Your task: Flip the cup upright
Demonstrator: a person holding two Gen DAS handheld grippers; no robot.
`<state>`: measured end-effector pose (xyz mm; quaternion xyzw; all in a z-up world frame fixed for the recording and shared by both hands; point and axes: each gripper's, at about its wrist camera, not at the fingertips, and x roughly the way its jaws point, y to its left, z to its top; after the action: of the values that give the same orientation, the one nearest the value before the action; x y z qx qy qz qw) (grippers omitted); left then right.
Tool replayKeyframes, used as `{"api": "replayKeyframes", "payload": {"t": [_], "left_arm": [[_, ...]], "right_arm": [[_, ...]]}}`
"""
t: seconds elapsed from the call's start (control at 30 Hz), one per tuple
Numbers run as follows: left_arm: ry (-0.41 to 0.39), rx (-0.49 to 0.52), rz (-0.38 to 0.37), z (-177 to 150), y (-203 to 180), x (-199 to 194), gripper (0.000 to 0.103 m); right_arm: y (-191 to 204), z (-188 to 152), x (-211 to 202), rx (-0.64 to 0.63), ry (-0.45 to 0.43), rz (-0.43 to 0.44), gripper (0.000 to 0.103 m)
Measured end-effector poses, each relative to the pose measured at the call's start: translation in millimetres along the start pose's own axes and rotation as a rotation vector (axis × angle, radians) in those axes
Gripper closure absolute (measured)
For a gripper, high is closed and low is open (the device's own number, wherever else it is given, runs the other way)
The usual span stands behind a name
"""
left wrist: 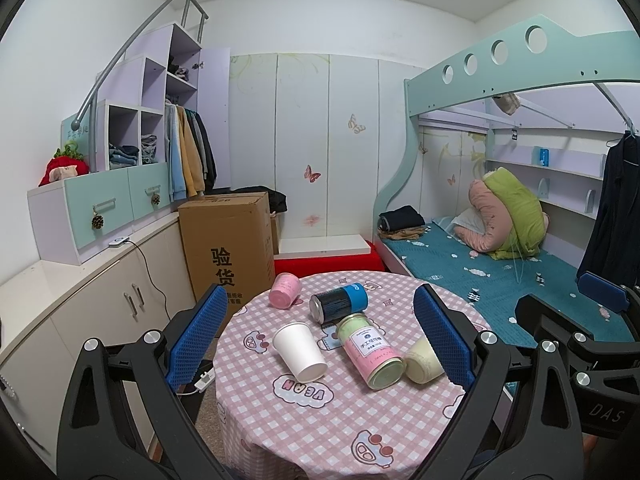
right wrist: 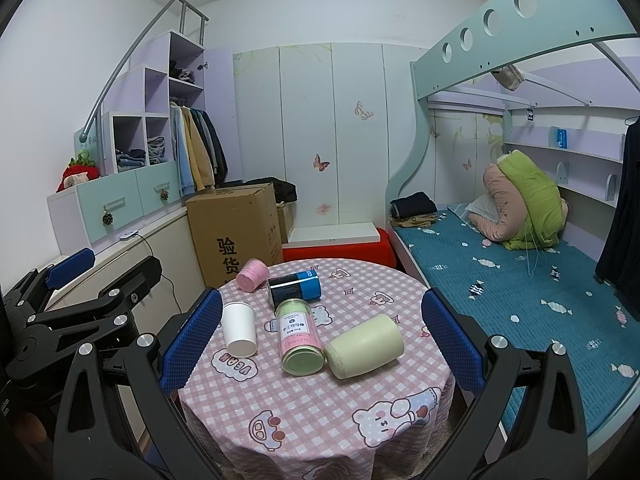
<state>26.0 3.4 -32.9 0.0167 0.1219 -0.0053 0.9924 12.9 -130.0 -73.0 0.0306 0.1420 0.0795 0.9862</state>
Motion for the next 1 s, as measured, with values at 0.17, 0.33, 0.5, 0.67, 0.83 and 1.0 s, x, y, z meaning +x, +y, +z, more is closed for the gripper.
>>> {"api": "replayKeyframes", "payload": {"t": [0.17, 0.33, 0.5, 0.67, 0.83, 1.0], "left_arm": [[-0.001, 0.000, 0.000, 0.4, 0.2, 0.1, 0.008], [0.000, 0.000, 0.000, -0.1, 0.0, 1.0, 0.008], [0.002, -0.001, 0.002, 1.1, 0.5, -0.4, 0.008], [0.002, -0.001, 0.001, 0.4, 1.4, -0.1, 0.008], [0.005, 0.001, 0.001, -0.6, 1.4, 1.2, 0.008], [0.010, 0.002, -0.001, -3.2, 2.7, 3.0, 0.008]], "right_arm": [[0.2, 0.8, -0.4, 0.000, -0.001, -0.001, 0.006], [-0.4, 0.0, 0.5, 0.001, -0.001, 0.000, 0.006], [-1.0, -0.7, 1.3, 0.000, 0.003, 0.001, 0.006], [-2.5, -2.9, 3.0, 0.001, 0.004, 0.004, 0.006], [-3.2, -4.1, 4.1, 0.003, 0.006, 0.004, 0.006], [-2.1, -5.1, 8.6, 0.005, 0.013, 0.001, 0.006]]}}
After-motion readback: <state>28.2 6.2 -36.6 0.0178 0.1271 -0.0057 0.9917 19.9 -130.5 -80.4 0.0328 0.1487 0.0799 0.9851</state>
